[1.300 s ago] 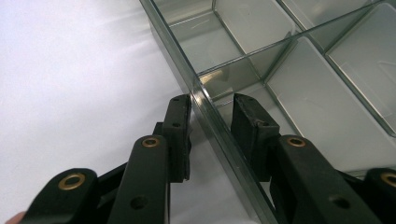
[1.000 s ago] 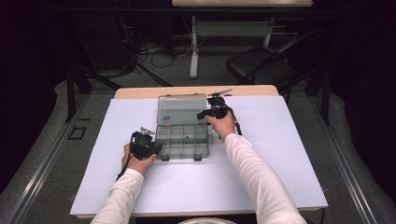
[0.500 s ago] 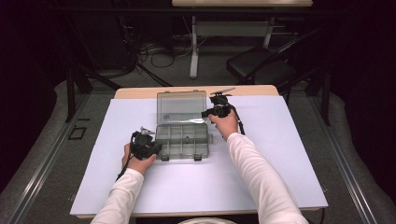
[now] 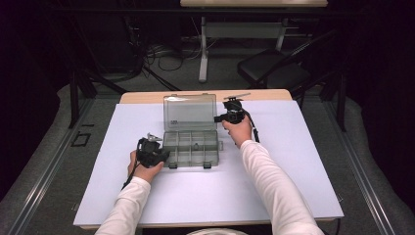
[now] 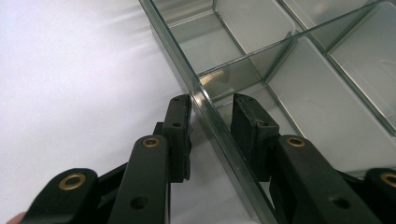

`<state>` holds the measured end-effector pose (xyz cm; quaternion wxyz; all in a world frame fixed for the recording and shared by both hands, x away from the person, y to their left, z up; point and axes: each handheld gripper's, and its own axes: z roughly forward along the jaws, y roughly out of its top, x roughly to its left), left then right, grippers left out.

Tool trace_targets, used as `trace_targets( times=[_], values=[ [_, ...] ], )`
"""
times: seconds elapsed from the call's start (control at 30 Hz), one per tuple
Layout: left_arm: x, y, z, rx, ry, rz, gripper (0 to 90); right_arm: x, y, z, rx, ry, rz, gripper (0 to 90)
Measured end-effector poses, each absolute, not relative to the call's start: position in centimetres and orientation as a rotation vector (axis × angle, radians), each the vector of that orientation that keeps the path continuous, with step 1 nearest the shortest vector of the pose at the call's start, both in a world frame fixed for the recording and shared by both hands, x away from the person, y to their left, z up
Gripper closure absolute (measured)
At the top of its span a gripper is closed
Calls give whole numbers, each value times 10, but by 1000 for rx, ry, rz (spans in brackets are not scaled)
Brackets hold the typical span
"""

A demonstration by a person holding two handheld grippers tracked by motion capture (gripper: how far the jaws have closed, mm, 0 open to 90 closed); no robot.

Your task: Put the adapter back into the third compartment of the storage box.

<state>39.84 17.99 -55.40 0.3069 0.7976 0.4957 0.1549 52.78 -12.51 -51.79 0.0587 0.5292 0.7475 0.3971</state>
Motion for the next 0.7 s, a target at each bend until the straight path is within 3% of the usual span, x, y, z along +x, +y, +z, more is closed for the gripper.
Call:
trace_targets(
  times=[0.7],
  values=[
    [399,178,-554,2111,1315,426,671,513,-126,-527,1480,2155,1299,838]
  ],
)
